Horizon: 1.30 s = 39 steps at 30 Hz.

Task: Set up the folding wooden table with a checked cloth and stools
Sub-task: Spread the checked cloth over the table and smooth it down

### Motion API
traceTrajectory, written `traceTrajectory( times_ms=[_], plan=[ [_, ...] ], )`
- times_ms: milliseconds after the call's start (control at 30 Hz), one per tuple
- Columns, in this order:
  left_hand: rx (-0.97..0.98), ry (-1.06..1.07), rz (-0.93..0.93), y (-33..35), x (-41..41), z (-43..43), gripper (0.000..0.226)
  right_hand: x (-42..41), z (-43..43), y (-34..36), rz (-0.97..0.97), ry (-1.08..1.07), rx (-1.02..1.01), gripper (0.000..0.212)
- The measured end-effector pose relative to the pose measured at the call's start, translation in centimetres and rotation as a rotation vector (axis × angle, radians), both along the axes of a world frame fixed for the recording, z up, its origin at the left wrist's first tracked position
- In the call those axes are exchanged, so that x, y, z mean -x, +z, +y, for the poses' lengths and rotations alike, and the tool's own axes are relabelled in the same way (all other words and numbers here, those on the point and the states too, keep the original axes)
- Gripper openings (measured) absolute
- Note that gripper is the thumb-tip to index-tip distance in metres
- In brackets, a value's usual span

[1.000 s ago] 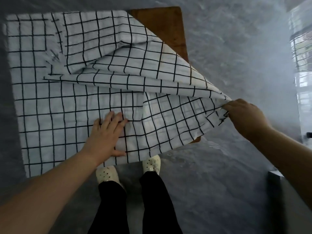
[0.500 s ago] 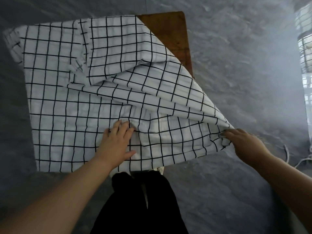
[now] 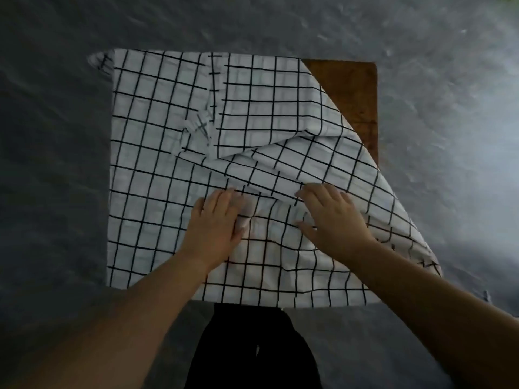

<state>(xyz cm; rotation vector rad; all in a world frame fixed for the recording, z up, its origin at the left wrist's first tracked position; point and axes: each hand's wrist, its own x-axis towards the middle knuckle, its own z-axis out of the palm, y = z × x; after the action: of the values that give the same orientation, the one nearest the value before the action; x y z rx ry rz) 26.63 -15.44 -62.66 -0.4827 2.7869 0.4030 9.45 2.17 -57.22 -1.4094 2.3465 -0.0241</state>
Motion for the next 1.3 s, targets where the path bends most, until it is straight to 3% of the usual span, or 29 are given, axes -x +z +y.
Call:
traceTrajectory(
  times_ms=[200,300,467,700,1100,1300],
  plan=[
    [-0.111,0.075,-0.076,-0.8,-0.6,-2.9,0.062,-0.6,-10.5,-2.5,0.008,-0.058,-0.172,0.083],
    [-0.076,0.074,-0.055,-1.0,-0.3,-3.1,0.059,-0.3,-12.1,-3.6,0.071,-0.068,-0.202,0.074],
    [-0.045,0.110,-0.024,-1.3,0.1,-2.6,0.056,1.0,-12.3,-3.7,0.127,-0.048,-0.116,0.048],
    [0.014,0.097,-0.086,-1.1,0.5,-2.1,0.060,3.6,-12.0,-3.4,0.145,-0.021,0.006,0.042],
    [-0.005,0.128,0.154,0.8,9.0,1.4,0.059,13.0,-8.6,0.3,0.117,-0.148,0.165,0.037],
    [-0.145,0.150,0.228,2.3,16.1,2.7,0.060,19.2,-5.5,1.1,0.077,-0.243,0.287,0.036]
  ],
)
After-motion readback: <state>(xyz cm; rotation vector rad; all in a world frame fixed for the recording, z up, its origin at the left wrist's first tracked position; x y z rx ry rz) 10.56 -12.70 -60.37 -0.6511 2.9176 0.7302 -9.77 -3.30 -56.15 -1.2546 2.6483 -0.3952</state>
